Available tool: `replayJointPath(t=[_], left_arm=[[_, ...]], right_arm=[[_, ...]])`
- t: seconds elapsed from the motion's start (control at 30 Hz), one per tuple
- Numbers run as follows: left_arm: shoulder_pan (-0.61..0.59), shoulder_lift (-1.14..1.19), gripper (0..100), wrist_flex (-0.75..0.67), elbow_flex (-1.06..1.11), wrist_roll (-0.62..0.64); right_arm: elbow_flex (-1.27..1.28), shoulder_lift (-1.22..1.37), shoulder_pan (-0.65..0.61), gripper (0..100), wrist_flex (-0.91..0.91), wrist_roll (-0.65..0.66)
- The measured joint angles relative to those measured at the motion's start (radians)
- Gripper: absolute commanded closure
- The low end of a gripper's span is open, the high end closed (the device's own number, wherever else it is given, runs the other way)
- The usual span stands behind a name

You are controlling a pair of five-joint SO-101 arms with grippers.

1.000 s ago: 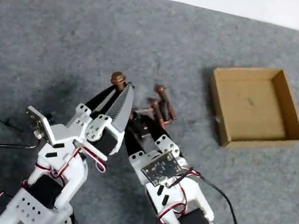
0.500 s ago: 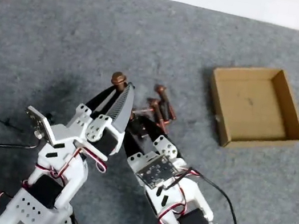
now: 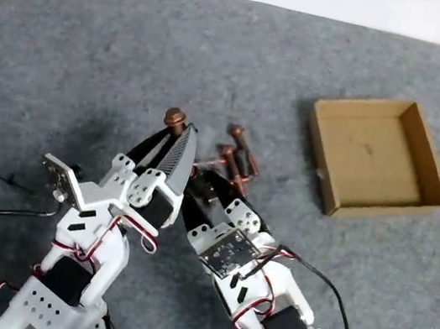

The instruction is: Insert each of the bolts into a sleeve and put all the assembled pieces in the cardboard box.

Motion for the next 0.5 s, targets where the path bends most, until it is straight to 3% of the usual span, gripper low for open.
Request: replayJointPath(t=[0.5], left_arm=[[0.009, -0.005, 100, 0.057, 0.0, 0.005]], right_arm=[[0.0, 0.0, 0.023, 99.4, 0.002, 0.002]])
